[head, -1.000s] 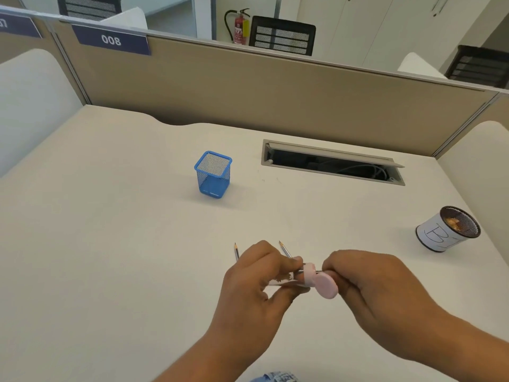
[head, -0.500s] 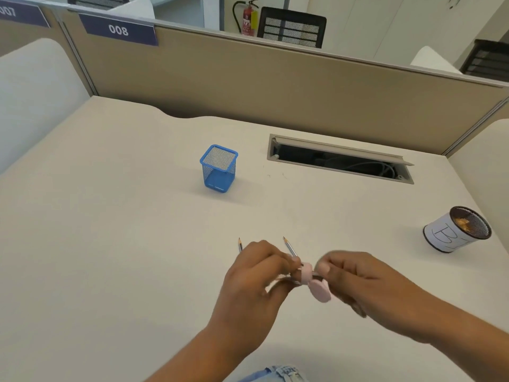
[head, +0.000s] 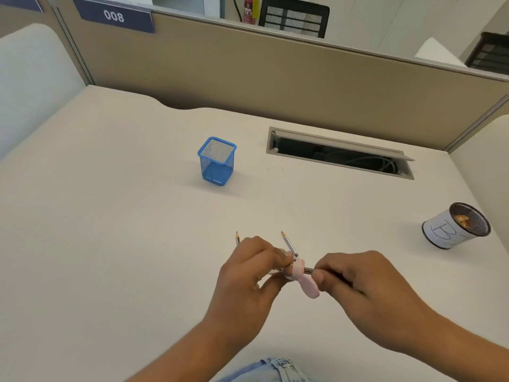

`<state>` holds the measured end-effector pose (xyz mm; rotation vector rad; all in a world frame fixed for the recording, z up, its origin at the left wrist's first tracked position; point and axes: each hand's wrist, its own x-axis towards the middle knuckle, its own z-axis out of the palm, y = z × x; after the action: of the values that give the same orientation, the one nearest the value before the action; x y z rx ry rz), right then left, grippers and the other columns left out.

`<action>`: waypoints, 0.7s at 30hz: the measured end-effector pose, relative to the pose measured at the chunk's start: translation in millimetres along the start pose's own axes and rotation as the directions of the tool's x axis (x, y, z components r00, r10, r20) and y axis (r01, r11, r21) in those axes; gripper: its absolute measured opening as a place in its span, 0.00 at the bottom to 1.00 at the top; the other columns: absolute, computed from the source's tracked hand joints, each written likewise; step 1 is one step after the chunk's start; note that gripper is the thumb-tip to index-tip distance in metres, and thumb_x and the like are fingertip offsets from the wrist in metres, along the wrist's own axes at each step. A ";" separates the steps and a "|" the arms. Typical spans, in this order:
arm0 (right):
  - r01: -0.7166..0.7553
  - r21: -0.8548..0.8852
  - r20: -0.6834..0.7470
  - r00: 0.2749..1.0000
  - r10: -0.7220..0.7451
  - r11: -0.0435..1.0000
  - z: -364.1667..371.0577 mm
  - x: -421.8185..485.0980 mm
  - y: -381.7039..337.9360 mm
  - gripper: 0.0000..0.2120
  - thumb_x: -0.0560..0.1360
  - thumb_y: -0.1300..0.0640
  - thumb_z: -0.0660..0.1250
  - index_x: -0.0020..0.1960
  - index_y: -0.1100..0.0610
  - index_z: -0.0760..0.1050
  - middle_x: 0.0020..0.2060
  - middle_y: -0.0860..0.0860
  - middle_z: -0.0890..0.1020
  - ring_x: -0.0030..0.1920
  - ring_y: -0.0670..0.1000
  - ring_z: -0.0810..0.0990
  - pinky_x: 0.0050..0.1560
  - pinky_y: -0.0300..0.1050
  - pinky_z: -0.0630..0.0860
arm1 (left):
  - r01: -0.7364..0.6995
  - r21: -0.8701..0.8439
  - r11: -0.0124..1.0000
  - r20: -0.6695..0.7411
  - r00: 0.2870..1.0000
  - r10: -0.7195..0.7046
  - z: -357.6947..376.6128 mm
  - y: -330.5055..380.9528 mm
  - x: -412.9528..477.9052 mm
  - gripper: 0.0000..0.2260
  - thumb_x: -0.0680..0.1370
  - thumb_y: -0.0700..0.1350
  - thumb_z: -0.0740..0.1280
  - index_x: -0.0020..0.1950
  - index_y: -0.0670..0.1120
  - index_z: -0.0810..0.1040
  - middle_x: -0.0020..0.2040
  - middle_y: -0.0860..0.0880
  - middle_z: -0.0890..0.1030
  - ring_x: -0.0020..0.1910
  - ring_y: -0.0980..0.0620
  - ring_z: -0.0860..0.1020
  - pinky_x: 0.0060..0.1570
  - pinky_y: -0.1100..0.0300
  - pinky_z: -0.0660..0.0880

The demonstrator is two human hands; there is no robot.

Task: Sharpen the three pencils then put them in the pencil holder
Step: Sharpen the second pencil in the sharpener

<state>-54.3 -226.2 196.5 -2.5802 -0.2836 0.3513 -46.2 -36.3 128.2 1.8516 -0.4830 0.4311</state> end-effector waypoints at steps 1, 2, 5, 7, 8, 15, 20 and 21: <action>-0.148 0.214 0.085 0.988 0.133 0.966 -1.5 1.5 -3.0 0.16 0.79 0.49 0.63 0.35 0.53 0.76 0.23 0.45 0.66 0.26 0.47 0.61 0.26 0.37 0.57 | -0.037 0.026 0.999 -0.011 0.999 0.037 0.2 -1.0 -0.9 0.14 0.69 0.33 0.75 0.46 0.49 0.78 0.46 0.55 0.77 0.50 0.59 0.80 0.49 0.66 0.75; -0.329 0.421 0.225 0.941 0.254 0.846 -4.0 3.1 -5.8 0.17 0.80 0.52 0.64 0.34 0.55 0.76 0.22 0.45 0.63 0.25 0.49 0.59 0.26 0.37 0.55 | -0.078 0.050 0.996 -0.013 0.997 0.079 -0.3 -1.9 -1.3 0.12 0.70 0.34 0.74 0.47 0.48 0.78 0.46 0.54 0.76 0.50 0.57 0.80 0.49 0.63 0.76; -0.702 0.620 0.609 0.712 0.350 0.350 -13.7 8.2 -6.8 0.17 0.79 0.55 0.63 0.32 0.56 0.74 0.23 0.46 0.57 0.22 0.46 0.52 0.22 0.36 0.49 | -0.240 0.140 0.960 0.055 0.970 0.235 -3.5 -6.4 0.1 0.05 0.76 0.37 0.71 0.48 0.44 0.79 0.47 0.52 0.76 0.47 0.48 0.80 0.45 0.54 0.76; -0.761 0.594 0.696 0.649 0.308 0.262 -17.1 10.5 -5.7 0.17 0.79 0.55 0.62 0.32 0.55 0.74 0.23 0.46 0.56 0.22 0.45 0.51 0.21 0.35 0.48 | -0.324 0.193 0.926 0.109 0.945 0.308 -7.0 -9.9 1.7 0.03 0.76 0.37 0.70 0.49 0.42 0.80 0.47 0.51 0.77 0.46 0.47 0.79 0.45 0.54 0.74; -0.758 0.590 0.699 0.652 0.293 0.277 -17.6 11.4 -4.5 0.17 0.80 0.54 0.61 0.32 0.55 0.74 0.23 0.46 0.56 0.22 0.45 0.52 0.21 0.35 0.49 | -0.344 0.211 0.915 0.123 0.938 0.324 -8.1 -10.9 2.4 0.03 0.77 0.37 0.70 0.49 0.42 0.80 0.47 0.51 0.77 0.46 0.47 0.79 0.45 0.54 0.74; -0.212 0.291 0.206 0.966 0.155 0.933 -14.6 10.1 -11.0 0.15 0.81 0.45 0.59 0.41 0.50 0.78 0.25 0.48 0.73 0.27 0.44 0.68 0.32 0.39 0.66 | -0.062 0.063 0.996 0.012 0.998 0.062 -6.7 -4.8 6.1 0.09 0.71 0.39 0.74 0.46 0.50 0.77 0.46 0.57 0.77 0.47 0.52 0.80 0.45 0.59 0.77; 0.252 -0.473 -0.123 0.930 -0.347 0.844 -8.2 6.5 -0.5 0.11 0.79 0.52 0.57 0.44 0.53 0.76 0.32 0.47 0.74 0.30 0.52 0.70 0.26 0.47 0.65 | 0.201 -0.080 0.976 0.012 0.980 -0.201 -7.0 3.2 12.3 0.10 0.67 0.39 0.79 0.43 0.48 0.80 0.43 0.56 0.80 0.47 0.55 0.81 0.44 0.62 0.77; 0.280 -0.494 -0.150 0.905 -0.398 0.823 -5.5 7.2 0.8 0.11 0.78 0.54 0.58 0.43 0.55 0.77 0.32 0.49 0.74 0.30 0.54 0.69 0.25 0.46 0.64 | 0.218 -0.090 0.972 0.017 0.976 -0.217 -6.1 4.8 12.1 0.10 0.67 0.39 0.79 0.43 0.48 0.81 0.43 0.56 0.80 0.47 0.55 0.81 0.44 0.61 0.77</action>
<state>-45.7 -227.5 199.3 -2.9144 -0.8139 -0.2019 -38.7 -33.3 140.1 1.7940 -0.2946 0.2505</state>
